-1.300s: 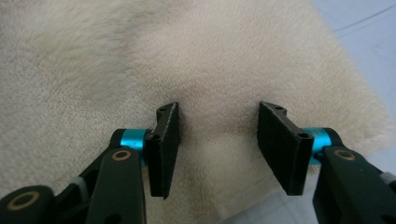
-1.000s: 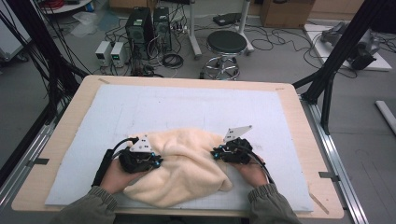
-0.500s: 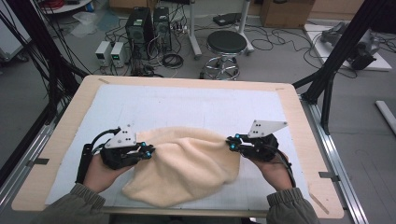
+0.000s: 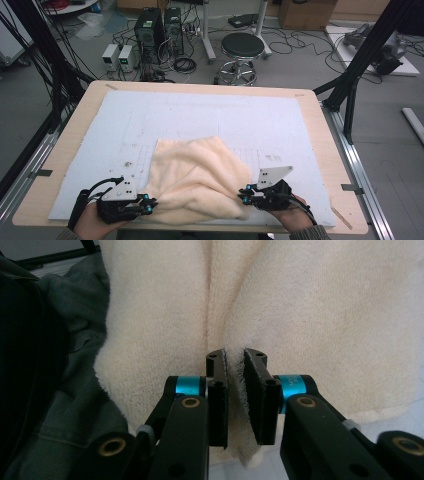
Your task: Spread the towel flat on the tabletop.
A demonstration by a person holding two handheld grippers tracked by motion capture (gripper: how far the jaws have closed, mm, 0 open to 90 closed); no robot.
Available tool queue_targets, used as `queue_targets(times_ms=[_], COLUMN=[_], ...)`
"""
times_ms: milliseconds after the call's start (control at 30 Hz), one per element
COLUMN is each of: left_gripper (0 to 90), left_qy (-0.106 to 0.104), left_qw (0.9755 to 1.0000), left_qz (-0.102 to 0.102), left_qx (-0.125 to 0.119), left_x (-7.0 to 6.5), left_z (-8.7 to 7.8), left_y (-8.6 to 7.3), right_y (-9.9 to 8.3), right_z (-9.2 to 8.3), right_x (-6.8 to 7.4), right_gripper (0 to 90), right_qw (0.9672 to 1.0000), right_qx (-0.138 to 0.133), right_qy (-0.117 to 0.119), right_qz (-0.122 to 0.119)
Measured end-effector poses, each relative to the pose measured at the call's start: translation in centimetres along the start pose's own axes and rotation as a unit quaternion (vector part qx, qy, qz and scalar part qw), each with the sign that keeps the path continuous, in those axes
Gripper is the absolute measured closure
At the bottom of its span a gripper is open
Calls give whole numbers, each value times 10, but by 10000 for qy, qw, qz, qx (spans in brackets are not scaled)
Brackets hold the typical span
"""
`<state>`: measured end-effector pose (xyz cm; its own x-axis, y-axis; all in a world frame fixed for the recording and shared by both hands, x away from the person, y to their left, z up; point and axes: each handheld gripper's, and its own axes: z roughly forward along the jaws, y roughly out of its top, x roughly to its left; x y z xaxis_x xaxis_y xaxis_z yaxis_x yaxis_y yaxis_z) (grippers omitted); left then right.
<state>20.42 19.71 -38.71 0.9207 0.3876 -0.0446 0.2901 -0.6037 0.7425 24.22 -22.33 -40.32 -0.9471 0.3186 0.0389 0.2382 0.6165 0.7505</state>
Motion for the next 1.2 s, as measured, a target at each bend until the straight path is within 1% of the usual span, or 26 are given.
queue_targets(times_ms=[67,133,200,267,300,333,367,433,467,500,533,567,633,700,733,767,800,833,867,900,933,1000,1100,1133,1167,1200], left_gripper=[813,702,662,640,611,597,586,572,559,554,554,522,519,477,467,458,458,503,503,580,737,826,840,841,842,842], left_qy=[18,70,168,367,425,533,533,617,749,749,875,905,916,1027,1054,1054,1019,930,817,823,888,868,1069,1362,1362,1589], left_qw=[9999,9995,9987,9974,9966,9952,9952,9940,9943,9943,9945,9953,9953,9936,9917,9917,9908,9902,9902,9903,9904,9907,9890,9859,9859,9814], left_qz=[39,50,29,48,35,-61,-61,-213,-195,-195,-153,-182,-309,-459,-672,-672,-760,-854,-922,-900,-831,-827,-861,-943,-943,-1058], left_qx=[-135,-295,-489,-626,-698,-824,-824,-874,-730,-730,-554,-296,-42,115,315,315,469,591,654,674,652,643,544,241,241,-203], left_x=[2,9,19,34,40,55,55,69,80,80,84,91,100,110,120,120,123,126,128,128,127,127,131,135,135,138], left_z=[-5,-10,-13,-11,-9,-1,-1,12,26,26,34,43,54,64,75,75,80,84,88,90,91,90,85,74,74,60], left_y=[8,19,31,44,47,52,52,54,53,53,53,51,49,47,43,43,41,39,38,37,38,39,40,44,44,50], right_y=[3,12,18,21,25,25,25,25,23,23,22,19,18,11,9,7,7,6,6,6,9,13,23,27,27,36], right_z=[-4,-19,-27,-29,-27,-24,-24,-17,-8,-8,-3,10,13,30,34,39,39,47,47,48,44,40,27,21,21,9], right_x=[-1,-9,-19,-25,-37,-44,-44,-57,-69,-69,-75,-87,-90,-104,-108,-110,-110,-112,-112,-111,-112,-112,-112,-111,-111,-109], right_gripper=[754,670,639,627,602,590,590,572,560,560,545,502,491,464,465,480,480,577,577,693,819,822,825,826,826,826], right_qw=[10000,9987,9970,9961,9952,9947,9947,9936,9930,9930,9933,9935,9933,9914,9909,9909,9909,9920,9920,9926,9946,9947,9933,9923,9923,9898], right_qx=[-85,-455,-689,-763,-768,-775,-775,-784,-709,-709,-609,-288,-221,88,129,166,166,333,333,324,159,163,-90,-166,-166,-364], right_qy=[-42,-207,-331,-417,-569,-627,-627,-707,-788,-788,-812,-843,-855,-908,-877,-846,-846,-720,-720,-713,-487,-573,-835,-982,-982,-1252], right_qz=[-17,65,148,164,205,245,245,401,516,516,544,712,744,936,1012,1035,1035,985,985,924,901,839,793,730,730,573])
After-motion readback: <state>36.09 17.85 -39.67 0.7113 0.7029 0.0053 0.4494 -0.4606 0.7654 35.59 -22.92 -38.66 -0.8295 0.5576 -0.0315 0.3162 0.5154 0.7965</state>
